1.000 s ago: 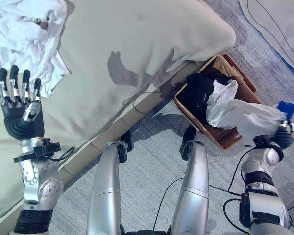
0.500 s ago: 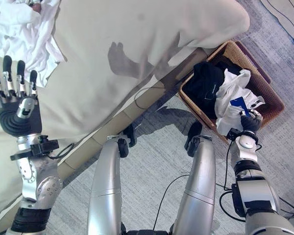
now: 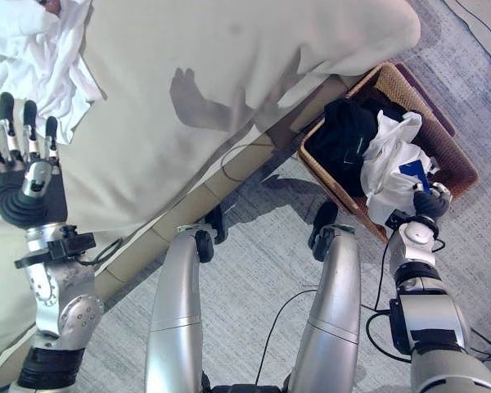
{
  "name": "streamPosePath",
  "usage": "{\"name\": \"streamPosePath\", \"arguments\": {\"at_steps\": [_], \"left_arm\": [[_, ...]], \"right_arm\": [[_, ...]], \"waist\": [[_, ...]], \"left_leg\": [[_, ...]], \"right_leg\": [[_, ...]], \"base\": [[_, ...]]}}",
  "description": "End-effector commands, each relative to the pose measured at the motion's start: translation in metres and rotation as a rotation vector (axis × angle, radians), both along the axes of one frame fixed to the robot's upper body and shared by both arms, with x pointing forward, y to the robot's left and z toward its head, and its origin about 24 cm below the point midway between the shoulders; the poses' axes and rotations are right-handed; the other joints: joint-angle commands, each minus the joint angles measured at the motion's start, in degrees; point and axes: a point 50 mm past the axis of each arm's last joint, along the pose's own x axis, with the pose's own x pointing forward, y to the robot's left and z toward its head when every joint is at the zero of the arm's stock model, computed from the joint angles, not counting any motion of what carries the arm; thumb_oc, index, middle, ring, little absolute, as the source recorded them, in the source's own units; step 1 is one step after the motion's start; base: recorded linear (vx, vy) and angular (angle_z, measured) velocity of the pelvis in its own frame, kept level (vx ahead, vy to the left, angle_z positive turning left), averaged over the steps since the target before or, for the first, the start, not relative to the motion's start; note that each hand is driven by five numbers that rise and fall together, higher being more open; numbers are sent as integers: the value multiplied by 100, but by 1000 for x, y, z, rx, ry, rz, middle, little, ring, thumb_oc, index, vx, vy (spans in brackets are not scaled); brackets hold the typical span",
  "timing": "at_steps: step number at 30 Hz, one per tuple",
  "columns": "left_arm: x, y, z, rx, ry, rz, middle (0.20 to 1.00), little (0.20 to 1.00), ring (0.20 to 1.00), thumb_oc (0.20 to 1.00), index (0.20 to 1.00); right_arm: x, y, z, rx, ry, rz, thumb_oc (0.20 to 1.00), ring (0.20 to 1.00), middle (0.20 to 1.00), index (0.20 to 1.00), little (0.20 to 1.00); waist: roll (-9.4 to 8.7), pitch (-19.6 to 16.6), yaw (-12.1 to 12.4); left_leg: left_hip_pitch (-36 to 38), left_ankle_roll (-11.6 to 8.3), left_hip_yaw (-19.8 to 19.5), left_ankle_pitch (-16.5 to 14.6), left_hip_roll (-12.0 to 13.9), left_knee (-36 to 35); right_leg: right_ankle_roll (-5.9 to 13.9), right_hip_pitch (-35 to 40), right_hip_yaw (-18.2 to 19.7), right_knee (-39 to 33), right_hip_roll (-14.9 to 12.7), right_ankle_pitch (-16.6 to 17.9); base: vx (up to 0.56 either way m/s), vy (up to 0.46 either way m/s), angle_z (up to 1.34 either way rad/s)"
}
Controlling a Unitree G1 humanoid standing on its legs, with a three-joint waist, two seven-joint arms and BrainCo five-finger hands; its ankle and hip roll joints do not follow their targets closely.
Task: Pick up clothes into the bucket
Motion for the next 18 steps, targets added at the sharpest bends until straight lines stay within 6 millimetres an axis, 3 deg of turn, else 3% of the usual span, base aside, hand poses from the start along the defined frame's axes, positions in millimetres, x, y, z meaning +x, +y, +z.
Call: {"name": "streamPosePath", "arguments": {"at_steps": [1,3,4,5,18], "left_arm": [[-18,7,5,-52,-101,53,1000,1000,1000,1000,1000],[-18,7,5,-51,-102,55,1000,1000,1000,1000,1000],[-18,7,4,-55,-98,54,1000,1000,1000,1000,1000],[-17,7,4,-60,-100,50,1000,1000,1000,1000,1000],[-11,9,2,-70,-96,61,1000,1000,1000,1000,1000]], "right_arm": [[-21,-15,-16,-55,39,-70,238,238,238,238,238],[-20,-12,-16,-58,30,-53,432,432,432,432,432],[-19,-9,-16,-60,20,-35,878,878,878,878,878],[-19,-7,-18,-50,3,-13,1000,1000,1000,1000,1000],[-21,-2,-27,-12,7,-54,1000,1000,1000,1000,1000]], "waist": [[166,-743,-128],[152,-751,-136],[135,-767,-142],[121,-795,-155],[72,-1014,-155]], "left_leg": [[-292,465,186,-502,-277,411],[-286,465,188,-494,-275,386],[-280,462,193,-485,-273,361],[-264,462,197,-463,-277,304],[244,408,287,-231,-274,-614]], "right_leg": [[102,-244,194,-575,341,614],[104,-235,187,-604,344,621],[107,-222,173,-638,336,635],[114,-197,159,-691,337,653],[284,380,-112,-1511,321,853]], "base": [[0,0,0],[0,0,0],[0,0,0],[0,0,0],[0,0,0]]}}
